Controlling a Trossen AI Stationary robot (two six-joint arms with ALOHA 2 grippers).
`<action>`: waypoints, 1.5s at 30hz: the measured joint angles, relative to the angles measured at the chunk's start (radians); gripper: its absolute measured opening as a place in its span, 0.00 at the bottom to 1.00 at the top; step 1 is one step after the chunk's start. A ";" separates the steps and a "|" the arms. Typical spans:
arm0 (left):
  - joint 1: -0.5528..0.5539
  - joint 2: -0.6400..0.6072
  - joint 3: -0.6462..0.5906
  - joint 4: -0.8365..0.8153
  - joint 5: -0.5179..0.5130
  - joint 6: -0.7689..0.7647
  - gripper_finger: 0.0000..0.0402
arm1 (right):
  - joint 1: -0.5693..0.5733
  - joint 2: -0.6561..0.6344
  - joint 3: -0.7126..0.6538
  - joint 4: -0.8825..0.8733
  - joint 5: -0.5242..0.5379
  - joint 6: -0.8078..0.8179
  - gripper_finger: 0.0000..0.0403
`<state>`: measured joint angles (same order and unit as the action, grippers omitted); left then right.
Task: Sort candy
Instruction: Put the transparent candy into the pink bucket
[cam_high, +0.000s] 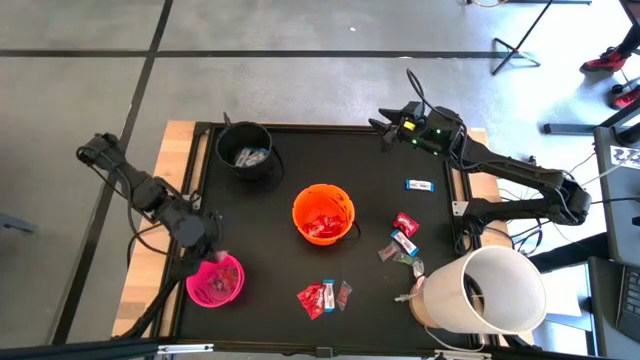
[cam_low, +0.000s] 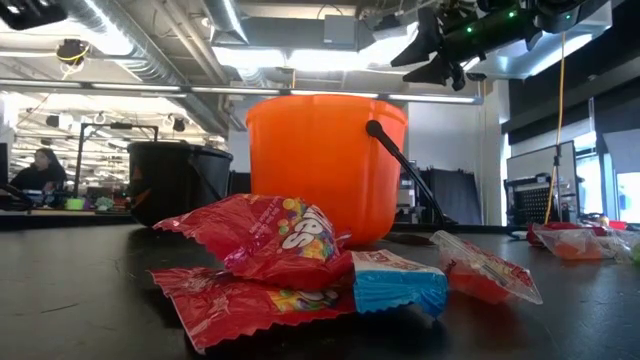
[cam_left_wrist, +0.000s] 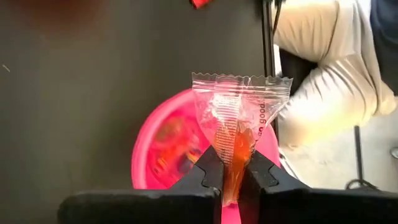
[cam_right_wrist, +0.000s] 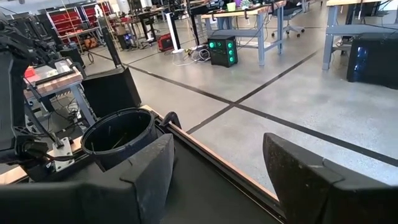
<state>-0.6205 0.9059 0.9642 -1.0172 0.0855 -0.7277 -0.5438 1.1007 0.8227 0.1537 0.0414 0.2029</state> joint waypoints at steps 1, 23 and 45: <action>-0.009 0.014 0.000 0.000 0.010 -0.017 0.02 | 0.000 0.000 0.000 0.000 0.000 0.000 0.61; -0.047 0.082 0.000 -0.003 0.039 -0.156 0.02 | 0.000 0.000 0.000 0.001 0.000 0.000 0.61; -0.047 0.087 0.000 0.023 -0.188 -0.154 0.02 | 0.000 0.000 0.000 0.001 0.000 0.000 0.61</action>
<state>-0.6671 0.9924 0.9646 -0.9939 -0.1022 -0.8818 -0.5438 1.1011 0.8227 0.1543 0.0414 0.2029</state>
